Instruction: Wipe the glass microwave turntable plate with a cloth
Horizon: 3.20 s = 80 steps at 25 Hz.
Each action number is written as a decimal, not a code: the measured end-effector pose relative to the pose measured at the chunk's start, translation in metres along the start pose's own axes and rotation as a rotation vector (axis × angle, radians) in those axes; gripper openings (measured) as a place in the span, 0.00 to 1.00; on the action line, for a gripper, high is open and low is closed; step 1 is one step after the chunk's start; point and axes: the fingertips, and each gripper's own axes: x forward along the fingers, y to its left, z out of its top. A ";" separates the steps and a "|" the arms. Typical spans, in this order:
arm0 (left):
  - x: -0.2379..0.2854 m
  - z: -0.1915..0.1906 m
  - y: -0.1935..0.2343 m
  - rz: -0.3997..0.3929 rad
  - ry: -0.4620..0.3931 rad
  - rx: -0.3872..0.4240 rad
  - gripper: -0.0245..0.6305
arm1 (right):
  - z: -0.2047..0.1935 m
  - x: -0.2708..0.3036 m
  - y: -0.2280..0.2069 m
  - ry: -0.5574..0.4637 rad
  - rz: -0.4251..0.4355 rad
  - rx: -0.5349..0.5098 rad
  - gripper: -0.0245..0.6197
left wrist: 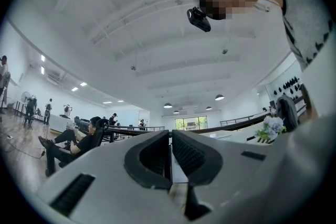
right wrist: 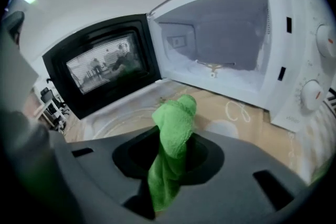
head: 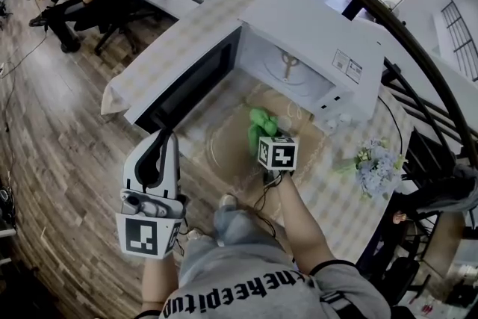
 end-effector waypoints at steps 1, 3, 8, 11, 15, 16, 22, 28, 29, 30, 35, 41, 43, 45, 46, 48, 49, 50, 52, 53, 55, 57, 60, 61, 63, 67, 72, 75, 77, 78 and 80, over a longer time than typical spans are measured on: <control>-0.001 0.000 0.001 0.003 0.001 0.001 0.07 | 0.001 0.001 0.017 -0.005 0.040 0.002 0.20; -0.004 0.001 0.003 0.008 0.000 0.003 0.07 | 0.003 0.002 0.053 -0.011 0.112 -0.015 0.20; -0.014 0.002 0.012 0.034 0.003 0.009 0.07 | 0.002 0.008 0.135 -0.005 0.255 -0.092 0.20; -0.020 0.003 0.018 0.050 0.008 0.012 0.07 | -0.012 0.018 0.163 0.044 0.287 -0.157 0.20; -0.027 0.003 0.023 0.070 0.011 0.017 0.07 | -0.023 0.023 0.172 0.051 0.274 -0.236 0.20; -0.028 0.004 0.024 0.073 0.010 0.017 0.07 | -0.023 0.024 0.170 0.050 0.274 -0.239 0.20; -0.031 0.006 0.024 0.069 0.008 0.015 0.07 | -0.025 0.022 0.147 0.037 0.240 -0.212 0.20; -0.028 0.008 0.016 0.040 0.002 0.009 0.07 | -0.027 0.015 0.112 0.023 0.175 -0.166 0.20; -0.027 0.008 0.015 0.036 0.000 0.008 0.07 | -0.027 0.013 0.107 0.021 0.165 -0.159 0.20; -0.027 0.008 0.013 0.031 -0.001 0.007 0.07 | -0.027 0.013 0.102 0.019 0.156 -0.152 0.20; -0.023 0.010 0.007 0.008 -0.008 0.001 0.07 | -0.029 0.006 0.076 0.019 0.106 -0.124 0.20; -0.019 0.007 0.001 -0.012 -0.006 -0.008 0.07 | -0.032 -0.002 0.046 0.013 0.057 -0.091 0.20; -0.017 0.006 -0.001 -0.018 -0.007 -0.010 0.07 | -0.033 -0.005 0.035 0.009 0.038 -0.079 0.20; -0.016 0.006 -0.004 -0.025 -0.008 -0.012 0.07 | -0.036 -0.009 0.022 0.007 0.016 -0.065 0.20; -0.015 0.006 -0.005 -0.029 -0.008 -0.013 0.07 | -0.037 -0.011 0.016 0.006 0.004 -0.057 0.20; -0.014 0.006 -0.007 -0.037 -0.009 -0.016 0.07 | -0.039 -0.016 0.003 0.003 -0.019 -0.043 0.20; -0.014 0.006 -0.008 -0.040 -0.009 -0.017 0.07 | -0.040 -0.018 -0.003 0.001 -0.031 -0.037 0.20; -0.013 0.006 -0.010 -0.043 -0.009 -0.018 0.07 | -0.042 -0.020 -0.010 0.000 -0.042 -0.030 0.20; -0.012 0.007 -0.013 -0.051 -0.012 -0.017 0.07 | -0.045 -0.025 -0.022 -0.003 -0.065 -0.018 0.20; -0.012 0.008 -0.014 -0.054 -0.013 -0.016 0.07 | -0.047 -0.027 -0.028 -0.003 -0.076 -0.013 0.20; -0.012 0.009 -0.017 -0.060 -0.016 -0.015 0.07 | -0.050 -0.032 -0.039 -0.004 -0.093 -0.010 0.20; -0.012 0.011 -0.018 -0.063 -0.019 -0.016 0.07 | -0.052 -0.035 -0.045 0.000 -0.110 -0.011 0.20; -0.015 0.012 -0.017 -0.065 -0.020 -0.014 0.07 | -0.051 -0.038 -0.045 0.015 -0.129 0.010 0.20; -0.016 0.012 -0.017 -0.066 -0.020 -0.013 0.07 | -0.049 -0.039 -0.041 0.014 -0.125 0.019 0.20; -0.018 0.014 -0.015 -0.065 -0.020 -0.010 0.07 | -0.041 -0.040 -0.021 -0.004 -0.082 0.033 0.20; -0.023 0.014 -0.011 -0.055 -0.020 -0.010 0.07 | -0.028 -0.037 0.046 -0.039 0.071 0.015 0.20; -0.032 0.013 -0.007 -0.041 -0.013 -0.010 0.07 | -0.036 -0.026 0.139 -0.004 0.244 -0.073 0.20; -0.039 0.013 -0.003 -0.028 -0.004 -0.005 0.07 | -0.055 -0.012 0.163 0.038 0.246 -0.148 0.20; -0.044 0.013 0.002 -0.016 0.000 -0.002 0.07 | -0.059 -0.008 0.165 0.038 0.230 -0.190 0.20; -0.046 0.014 0.004 -0.009 0.000 -0.001 0.07 | -0.059 -0.009 0.165 0.035 0.230 -0.204 0.20; -0.049 0.015 0.008 0.000 0.000 0.000 0.07 | -0.058 -0.010 0.163 0.035 0.231 -0.212 0.20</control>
